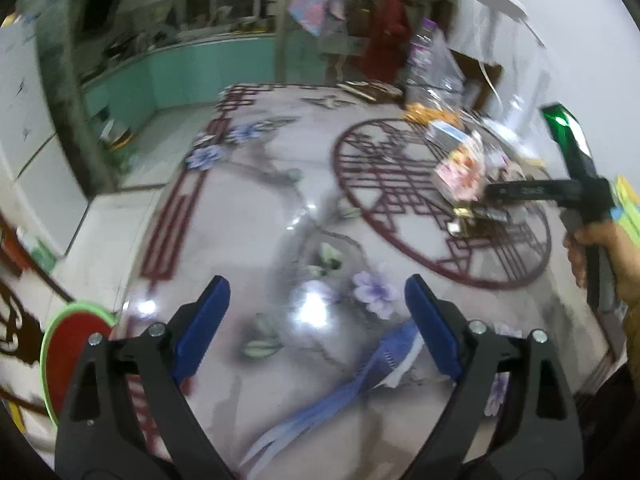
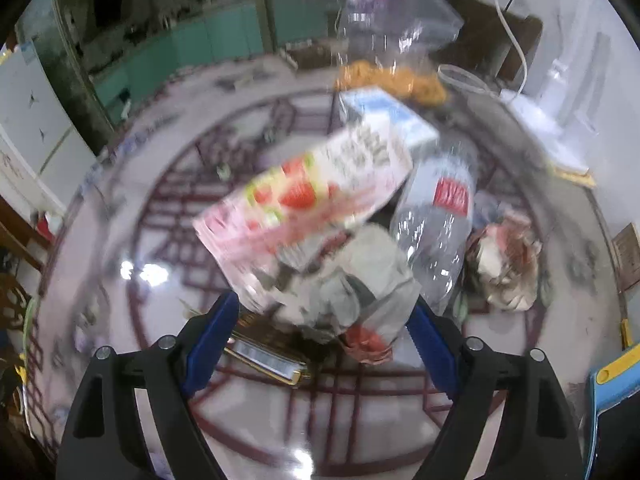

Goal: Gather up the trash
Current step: 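Move both tools back over the table toward the remaining trash, then grasp the gold-brown box with the left tool while the right tool grasps crumpled paper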

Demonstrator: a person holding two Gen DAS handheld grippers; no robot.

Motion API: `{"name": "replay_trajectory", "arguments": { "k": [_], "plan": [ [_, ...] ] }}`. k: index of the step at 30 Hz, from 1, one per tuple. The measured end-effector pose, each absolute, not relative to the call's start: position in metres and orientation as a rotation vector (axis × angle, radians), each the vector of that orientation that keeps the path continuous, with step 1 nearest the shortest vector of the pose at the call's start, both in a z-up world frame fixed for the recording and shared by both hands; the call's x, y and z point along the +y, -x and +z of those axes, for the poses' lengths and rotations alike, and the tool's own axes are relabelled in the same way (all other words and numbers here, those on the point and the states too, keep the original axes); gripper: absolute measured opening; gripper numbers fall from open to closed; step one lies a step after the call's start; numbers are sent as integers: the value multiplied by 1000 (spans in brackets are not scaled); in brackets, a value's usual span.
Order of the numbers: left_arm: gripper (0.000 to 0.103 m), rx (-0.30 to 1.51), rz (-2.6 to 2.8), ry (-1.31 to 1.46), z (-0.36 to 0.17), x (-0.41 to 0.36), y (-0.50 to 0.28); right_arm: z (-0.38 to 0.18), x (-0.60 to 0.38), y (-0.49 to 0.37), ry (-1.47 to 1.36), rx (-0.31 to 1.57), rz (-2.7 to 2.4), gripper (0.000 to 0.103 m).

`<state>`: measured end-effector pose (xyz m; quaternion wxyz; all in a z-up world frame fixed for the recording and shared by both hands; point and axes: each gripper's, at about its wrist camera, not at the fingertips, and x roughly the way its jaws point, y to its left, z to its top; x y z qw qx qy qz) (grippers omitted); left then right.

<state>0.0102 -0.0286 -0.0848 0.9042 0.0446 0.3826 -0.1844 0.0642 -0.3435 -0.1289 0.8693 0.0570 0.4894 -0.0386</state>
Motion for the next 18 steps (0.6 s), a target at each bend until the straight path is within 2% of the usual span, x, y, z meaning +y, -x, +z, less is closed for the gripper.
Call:
{"name": "replay_trajectory", "arguments": {
  "k": [2, 5, 8, 12, 18],
  "plan": [
    [87, 788, -423, -124, -88, -47, -9, -132, -350, -64, -149, 1038, -76, 47],
    [91, 775, -482, -173, -92, -73, -5, -127, -366, -59, -254, 1028, -41, 44],
    [92, 751, -540, -262, -94, -103, -1, -105, -382, -44, -329, 964, -35, 44],
    [98, 691, -631, -390, -94, -146, 1, -80, -402, -26, -372, 896, -63, 44],
    [98, 656, -755, -662, -100, -229, -25, -75, -420, -17, -478, 879, -56, 45]
  ]
}}
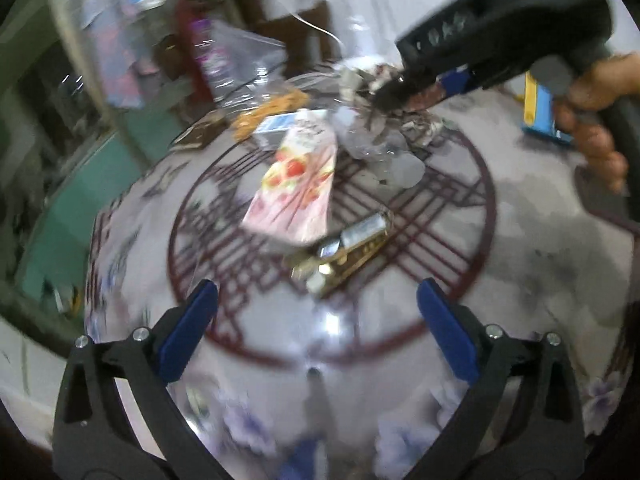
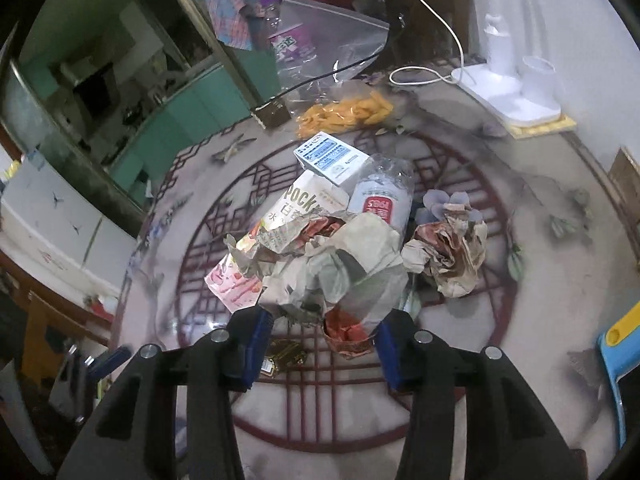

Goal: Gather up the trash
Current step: 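Grasp the gold-brown box with the left tool while the right tool grasps crumpled paper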

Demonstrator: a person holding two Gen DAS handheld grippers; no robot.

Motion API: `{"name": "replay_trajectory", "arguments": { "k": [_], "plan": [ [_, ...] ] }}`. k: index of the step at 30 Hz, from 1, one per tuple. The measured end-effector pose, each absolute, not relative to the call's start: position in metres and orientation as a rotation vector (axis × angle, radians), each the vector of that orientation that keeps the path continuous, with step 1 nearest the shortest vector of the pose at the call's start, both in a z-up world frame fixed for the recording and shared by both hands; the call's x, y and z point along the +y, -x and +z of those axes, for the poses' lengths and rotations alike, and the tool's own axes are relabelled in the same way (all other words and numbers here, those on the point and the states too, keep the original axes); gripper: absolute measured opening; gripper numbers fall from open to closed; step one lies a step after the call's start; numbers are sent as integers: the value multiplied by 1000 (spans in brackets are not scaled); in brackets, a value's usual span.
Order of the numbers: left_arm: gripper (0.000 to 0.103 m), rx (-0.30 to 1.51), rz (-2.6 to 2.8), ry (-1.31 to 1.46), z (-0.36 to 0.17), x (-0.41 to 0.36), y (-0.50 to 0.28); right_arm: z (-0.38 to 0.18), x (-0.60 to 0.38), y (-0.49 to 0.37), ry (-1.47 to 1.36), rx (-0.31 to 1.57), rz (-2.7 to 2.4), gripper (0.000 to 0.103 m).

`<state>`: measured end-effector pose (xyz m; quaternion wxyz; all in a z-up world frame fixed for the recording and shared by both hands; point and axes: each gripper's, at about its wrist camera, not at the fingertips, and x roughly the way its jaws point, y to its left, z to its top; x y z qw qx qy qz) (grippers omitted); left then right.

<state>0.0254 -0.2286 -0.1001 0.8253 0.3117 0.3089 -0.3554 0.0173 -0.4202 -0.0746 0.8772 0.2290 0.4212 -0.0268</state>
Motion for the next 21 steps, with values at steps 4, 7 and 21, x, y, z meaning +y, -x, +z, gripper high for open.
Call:
{"name": "replay_trajectory", "arguments": {
  "k": [4, 7, 21],
  "plan": [
    [97, 739, -792, -688, -109, -258, -51, -66, -421, -16, -483, 856, -38, 47],
    [89, 783, -800, -700, -119, -269, -60, -64, -418, -20, -477, 858, -17, 47],
    [21, 908, -791, -614, -146, -279, -73, -67, -415, -22, -480, 860, -3, 49]
  ]
}}
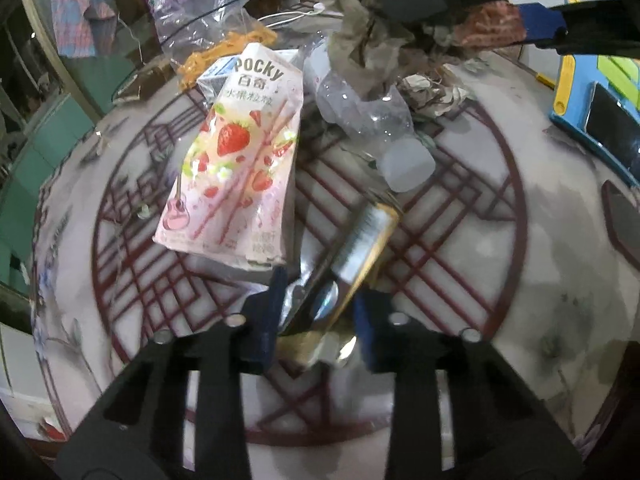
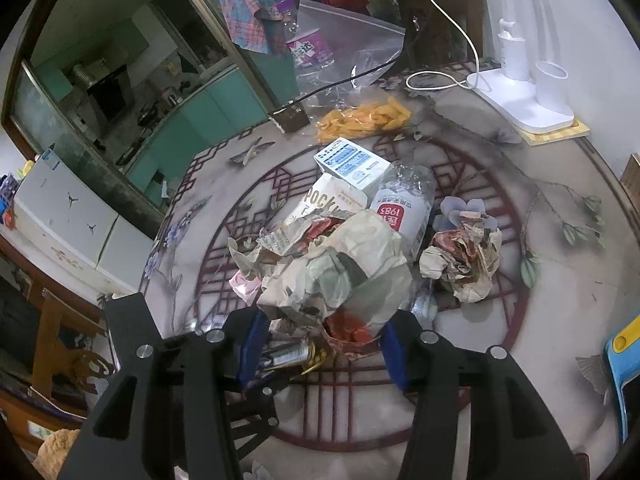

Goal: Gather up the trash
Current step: 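Grasp the gold-brown box with the left tool while the right tool grasps crumpled paper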

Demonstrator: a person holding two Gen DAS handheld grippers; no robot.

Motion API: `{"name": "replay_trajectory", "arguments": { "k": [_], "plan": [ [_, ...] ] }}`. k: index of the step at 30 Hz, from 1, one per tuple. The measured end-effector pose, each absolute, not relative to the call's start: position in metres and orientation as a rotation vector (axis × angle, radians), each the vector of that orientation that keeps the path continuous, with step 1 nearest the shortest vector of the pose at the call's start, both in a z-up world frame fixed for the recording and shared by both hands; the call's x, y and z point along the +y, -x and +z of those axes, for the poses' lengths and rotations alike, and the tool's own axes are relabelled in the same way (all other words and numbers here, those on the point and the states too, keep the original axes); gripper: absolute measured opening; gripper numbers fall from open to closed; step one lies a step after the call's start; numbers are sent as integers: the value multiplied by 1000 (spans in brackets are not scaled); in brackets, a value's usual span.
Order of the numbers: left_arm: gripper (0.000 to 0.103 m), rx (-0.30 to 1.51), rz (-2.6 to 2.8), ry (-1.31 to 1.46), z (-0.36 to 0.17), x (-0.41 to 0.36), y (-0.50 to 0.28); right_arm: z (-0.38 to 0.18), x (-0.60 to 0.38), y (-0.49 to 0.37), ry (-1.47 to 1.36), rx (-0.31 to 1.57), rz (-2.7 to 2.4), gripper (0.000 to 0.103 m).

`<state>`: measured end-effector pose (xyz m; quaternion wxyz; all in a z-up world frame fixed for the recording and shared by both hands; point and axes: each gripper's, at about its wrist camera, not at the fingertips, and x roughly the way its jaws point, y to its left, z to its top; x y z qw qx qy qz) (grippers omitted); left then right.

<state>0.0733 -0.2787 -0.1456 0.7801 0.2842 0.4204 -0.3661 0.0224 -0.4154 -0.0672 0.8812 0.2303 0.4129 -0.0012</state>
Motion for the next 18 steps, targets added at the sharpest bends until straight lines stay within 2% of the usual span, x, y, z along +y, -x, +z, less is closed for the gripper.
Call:
{"name": "replay_trajectory", "arguments": {
  "k": [1, 9, 18],
  "plan": [
    [18, 905, -783, -611, -144, -277, -72, -67, -415, -22, -481, 860, -4, 49],
    [18, 847, -742, -483, -118, -247, -52, -67, -409, -19, -459, 859, -18, 49],
    [18, 755, -633, -344, -70, -175, -8, -52, -367, -2, -344, 819, 8, 49]
  ]
}}
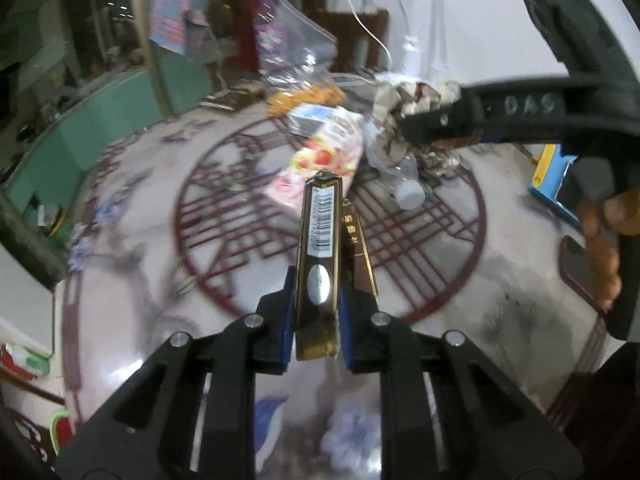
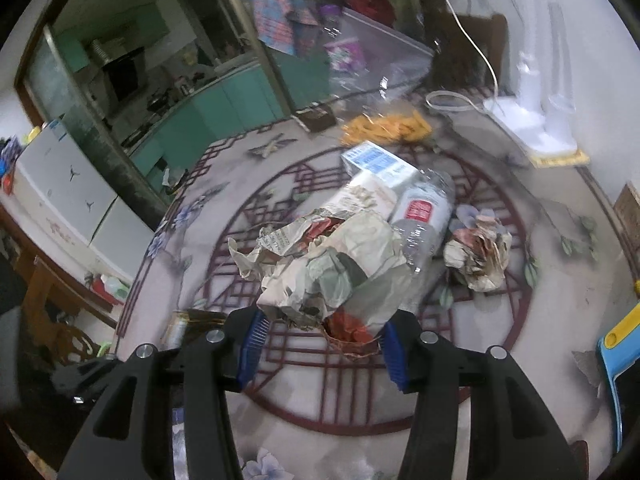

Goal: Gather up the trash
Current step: 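Grasp the gold-brown box with the left tool while the right tool grasps crumpled paper, then lift the gold-brown box with the left tool while the right tool holds the crumpled paper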

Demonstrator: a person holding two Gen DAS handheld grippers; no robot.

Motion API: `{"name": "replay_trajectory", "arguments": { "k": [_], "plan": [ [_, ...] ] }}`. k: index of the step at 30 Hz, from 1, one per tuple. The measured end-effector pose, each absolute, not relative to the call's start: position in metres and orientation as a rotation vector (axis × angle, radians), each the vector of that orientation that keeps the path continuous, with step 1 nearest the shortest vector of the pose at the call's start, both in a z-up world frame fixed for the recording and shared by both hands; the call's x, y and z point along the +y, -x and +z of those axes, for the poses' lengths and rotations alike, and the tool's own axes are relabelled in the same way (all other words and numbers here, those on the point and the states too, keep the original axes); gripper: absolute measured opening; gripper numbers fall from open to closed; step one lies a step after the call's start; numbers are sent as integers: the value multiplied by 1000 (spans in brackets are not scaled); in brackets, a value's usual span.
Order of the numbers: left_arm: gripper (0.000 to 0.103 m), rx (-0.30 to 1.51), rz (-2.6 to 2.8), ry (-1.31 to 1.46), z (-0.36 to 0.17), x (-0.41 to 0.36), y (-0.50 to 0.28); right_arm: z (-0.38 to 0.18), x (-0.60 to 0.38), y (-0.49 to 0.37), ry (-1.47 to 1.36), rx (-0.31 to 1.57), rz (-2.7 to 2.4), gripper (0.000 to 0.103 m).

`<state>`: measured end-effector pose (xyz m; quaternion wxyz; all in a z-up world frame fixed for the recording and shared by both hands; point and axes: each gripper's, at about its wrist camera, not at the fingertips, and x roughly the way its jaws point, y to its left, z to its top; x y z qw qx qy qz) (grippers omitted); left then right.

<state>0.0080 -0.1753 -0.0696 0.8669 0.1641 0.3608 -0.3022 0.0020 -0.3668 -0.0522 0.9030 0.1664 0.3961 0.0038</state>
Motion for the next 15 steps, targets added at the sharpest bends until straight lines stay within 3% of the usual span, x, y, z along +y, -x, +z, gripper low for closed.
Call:
{"name": "replay_trajectory", "arguments": {
  "k": [15],
  "plan": [
    [18, 671, -376, -118, -37, -62, 11, -42, -280, 29, -225, 715, 45, 51]
  ]
}}
